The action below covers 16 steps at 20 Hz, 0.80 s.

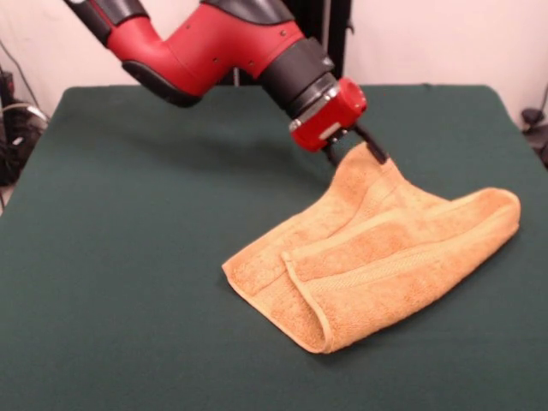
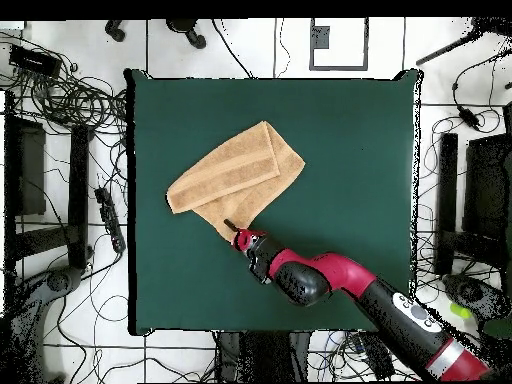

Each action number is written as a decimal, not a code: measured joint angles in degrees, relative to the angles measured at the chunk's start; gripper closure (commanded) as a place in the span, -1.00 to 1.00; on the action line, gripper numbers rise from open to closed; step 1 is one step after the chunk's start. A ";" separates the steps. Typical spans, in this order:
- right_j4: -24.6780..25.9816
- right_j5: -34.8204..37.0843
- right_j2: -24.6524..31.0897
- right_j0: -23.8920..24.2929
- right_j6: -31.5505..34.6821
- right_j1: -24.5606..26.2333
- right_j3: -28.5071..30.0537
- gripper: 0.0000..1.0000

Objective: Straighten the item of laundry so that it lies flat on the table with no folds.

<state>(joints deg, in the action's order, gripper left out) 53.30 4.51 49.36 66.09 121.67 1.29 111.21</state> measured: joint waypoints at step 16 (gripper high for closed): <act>0.00 -0.01 0.00 1.44 0.00 -0.22 -0.29 1.00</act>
<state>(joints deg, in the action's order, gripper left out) 53.30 4.50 49.36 67.52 121.67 1.06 110.92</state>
